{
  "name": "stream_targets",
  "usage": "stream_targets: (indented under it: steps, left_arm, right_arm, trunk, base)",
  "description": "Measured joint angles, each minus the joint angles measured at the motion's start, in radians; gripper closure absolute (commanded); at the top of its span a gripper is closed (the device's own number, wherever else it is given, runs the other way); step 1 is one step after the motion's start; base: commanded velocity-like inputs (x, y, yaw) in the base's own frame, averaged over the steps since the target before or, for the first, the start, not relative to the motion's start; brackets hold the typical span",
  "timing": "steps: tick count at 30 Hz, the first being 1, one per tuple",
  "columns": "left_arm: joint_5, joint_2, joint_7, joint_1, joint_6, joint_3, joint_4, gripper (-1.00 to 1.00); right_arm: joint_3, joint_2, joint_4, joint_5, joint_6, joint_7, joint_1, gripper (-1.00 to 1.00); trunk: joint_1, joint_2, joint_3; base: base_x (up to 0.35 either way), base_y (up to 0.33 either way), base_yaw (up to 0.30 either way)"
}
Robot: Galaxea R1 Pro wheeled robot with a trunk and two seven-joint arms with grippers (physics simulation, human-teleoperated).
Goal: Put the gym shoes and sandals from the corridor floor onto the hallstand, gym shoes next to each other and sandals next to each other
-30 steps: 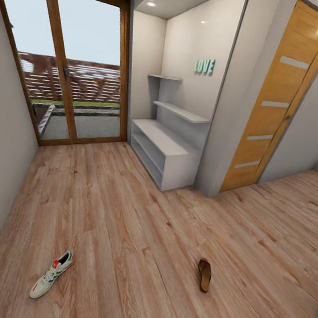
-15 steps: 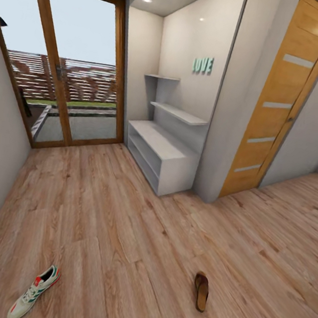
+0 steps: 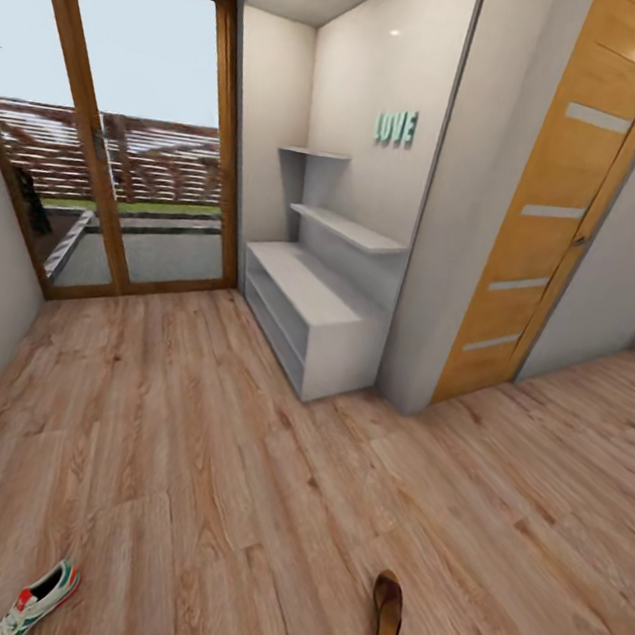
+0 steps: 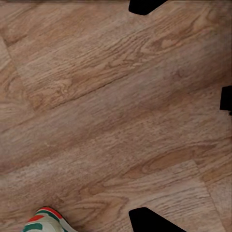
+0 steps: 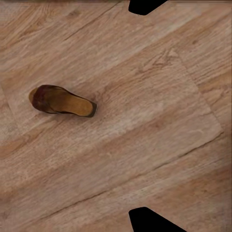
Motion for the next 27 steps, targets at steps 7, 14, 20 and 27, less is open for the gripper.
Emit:
stream_targets:
  steps: [7,14,20,27]
  left_arm:
    - [0.001,0.0,0.0,0.0,0.0,0.001,0.0,-1.0]
    - [0.002,0.0,0.0,0.0,0.0,0.003,-0.001,-1.0]
    - [0.003,0.0,0.0,0.0,0.0,0.005,-0.002,-1.0]
    - [0.002,0.001,0.0,0.0,0.0,0.004,-0.005,-1.0]
  right_arm:
    - [0.0,0.0,0.0,-0.001,0.0,0.0,0.0,-1.0]
    - [-0.001,0.0,-0.001,-0.001,0.001,-0.001,0.0,-1.0]
    - [0.0,0.0,-0.002,-0.001,0.001,-0.001,0.0,-1.0]
    - [0.001,0.0,0.001,-0.001,0.001,0.0,0.0,-1.0]
  trunk:
    - [0.0,0.0,0.0]
    - [0.0,0.0,0.0]
    - [0.0,0.0,0.0]
    - [0.0,0.0,0.0]
  base:
    - [0.284,-0.196,0.0]
    - [0.284,-0.153,0.0]
    - [0.287,-0.033,0.0]
    - [0.256,-0.005,0.0]
